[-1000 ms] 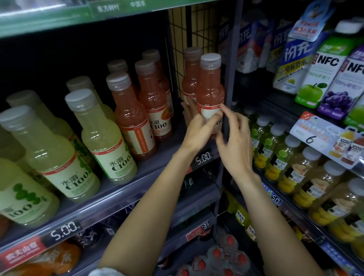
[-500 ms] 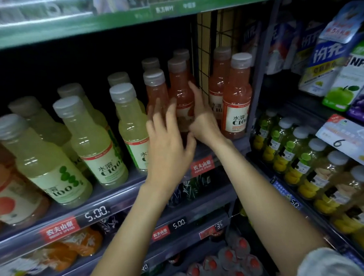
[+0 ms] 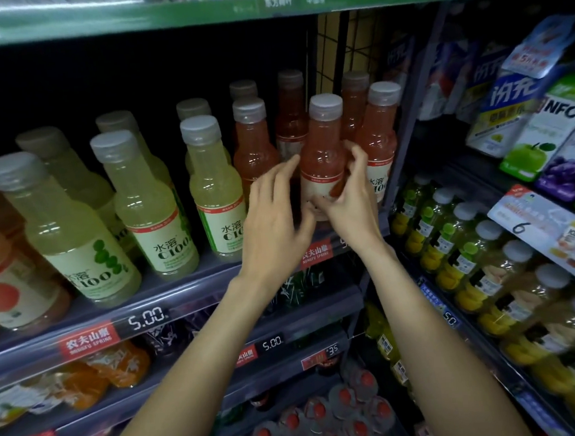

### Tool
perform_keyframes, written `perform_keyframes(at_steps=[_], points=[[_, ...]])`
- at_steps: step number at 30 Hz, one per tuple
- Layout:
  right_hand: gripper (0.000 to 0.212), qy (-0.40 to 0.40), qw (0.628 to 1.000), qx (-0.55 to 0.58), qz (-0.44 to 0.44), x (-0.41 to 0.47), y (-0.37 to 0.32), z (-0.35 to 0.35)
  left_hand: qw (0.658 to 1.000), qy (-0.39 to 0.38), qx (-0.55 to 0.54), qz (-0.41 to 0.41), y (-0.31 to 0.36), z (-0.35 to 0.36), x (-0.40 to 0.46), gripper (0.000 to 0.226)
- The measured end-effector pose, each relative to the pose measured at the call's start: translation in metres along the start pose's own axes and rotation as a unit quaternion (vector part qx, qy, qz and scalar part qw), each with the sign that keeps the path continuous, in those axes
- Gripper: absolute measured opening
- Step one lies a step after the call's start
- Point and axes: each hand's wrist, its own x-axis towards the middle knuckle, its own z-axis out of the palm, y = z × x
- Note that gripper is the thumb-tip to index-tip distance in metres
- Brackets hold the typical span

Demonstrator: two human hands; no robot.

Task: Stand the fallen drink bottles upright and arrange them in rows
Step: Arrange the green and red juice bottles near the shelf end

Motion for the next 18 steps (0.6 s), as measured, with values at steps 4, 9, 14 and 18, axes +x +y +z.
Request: perform_keyframes(at_steps=[4, 9, 14, 18], points=[[0.085, 0.007, 0.999, -0.04, -0.004, 0.0, 0.001, -0.005, 0.998, 0.045, -0.048, -0.006, -0.001, 0.007, 0.003, 0.047], [0.087, 0.007, 0.996, -0.088, -0.017, 0.001, 0.0, -0.002, 0.993, 0.107, -0.054, -0.011, -0.001, 0.005, 0.013, 0.044], [0.09, 0.003, 0.993, -0.114, -0.024, 0.0, -0.001, -0.005, 0.992, 0.115, -0.036, -0.029, 0.002, -0.003, 0.02, 0.052], [0.092, 0.01, 0.991, -0.129, -0.027, -0.002, -0.004, -0.005, 0.992, 0.115, 0.047, 0.008, 0.002, -0.007, 0.039, 0.057]])
